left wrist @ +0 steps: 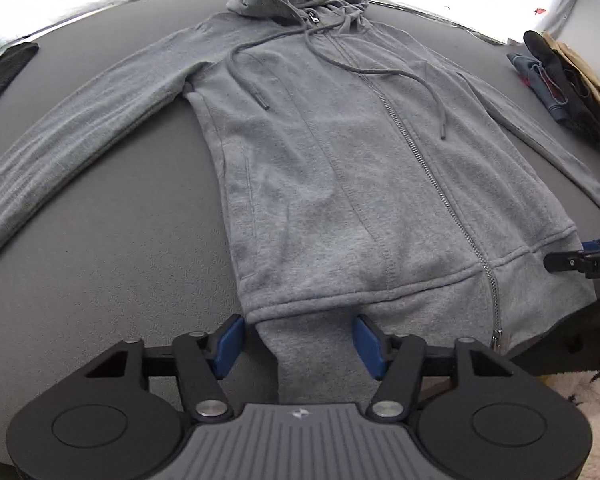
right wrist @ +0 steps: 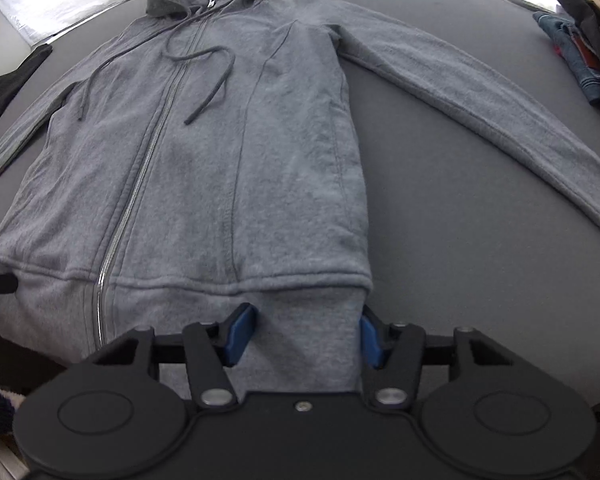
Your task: Fold clothes
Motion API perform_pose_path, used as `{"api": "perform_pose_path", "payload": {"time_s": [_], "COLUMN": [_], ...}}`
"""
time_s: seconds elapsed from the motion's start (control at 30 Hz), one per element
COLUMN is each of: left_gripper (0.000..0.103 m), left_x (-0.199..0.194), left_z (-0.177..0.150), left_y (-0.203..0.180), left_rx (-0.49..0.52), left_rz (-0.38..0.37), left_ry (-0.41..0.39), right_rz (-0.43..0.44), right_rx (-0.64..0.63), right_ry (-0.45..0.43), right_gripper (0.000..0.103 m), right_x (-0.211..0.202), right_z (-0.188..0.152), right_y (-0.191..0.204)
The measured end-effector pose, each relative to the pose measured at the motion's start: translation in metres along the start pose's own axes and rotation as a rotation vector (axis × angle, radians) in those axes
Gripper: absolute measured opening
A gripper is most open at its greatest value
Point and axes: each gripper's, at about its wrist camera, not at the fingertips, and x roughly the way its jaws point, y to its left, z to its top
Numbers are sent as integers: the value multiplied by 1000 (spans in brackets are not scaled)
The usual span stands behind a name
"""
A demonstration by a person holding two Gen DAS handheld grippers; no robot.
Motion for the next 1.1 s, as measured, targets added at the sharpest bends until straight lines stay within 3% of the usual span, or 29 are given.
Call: {"api": "perform_pose_path", "payload": {"time_s": [0.03,0.07,0.13,0.23,0.3,0.37,0.47,0.5,0.57,0.63,0.7,0.9,1.1], "left_gripper": [28,15,13,13,16,21,34,41,51,63,71,74,78], "left_x": [-3,-7,-20,-10,-4,-9,-22,-26,-32,-34,-33,-20,-11], "left_z": [-1,0,1,-3,-9,-4,3,7,16,28,41,78,107], "left_y": [-1,0,3,0,1,5,7,8,11,11,11,3,2], "left_rx": [-16,-48,-92,-92,-95,-123,-125,-129,-138,-144,-143,-76,-26], "left_rz": [9,-13,-42,65,106,126,179,197,227,246,254,291,323], "left_ry": [-2,0,-13,60,81,79,39,18,-23,-67,-97,-143,-176], "right_rz": [19,44,85,108,96,79,40,24,-8,-36,-69,-141,-197], "right_rx": [-6,5,11,-12,-37,-51,-95,-109,-103,-71,-34,-14,-128], "right_ry": [-2,-4,-16,-2,56,102,38,12,-37,-80,-100,-152,-187], "right_gripper": [27,16,12,12,16,28,59,61,78,84,87,88,92], "right_x": [-2,-6,-16,-21,-11,-4,-23,-30,-43,-50,-48,-34,-17], "right_z": [-2,-2,-1,0,2,5,18,22,33,44,56,86,110], "right_y": [0,-1,-5,-11,-14,-16,-17,-18,-27,-37,-46,-46,-12]}}
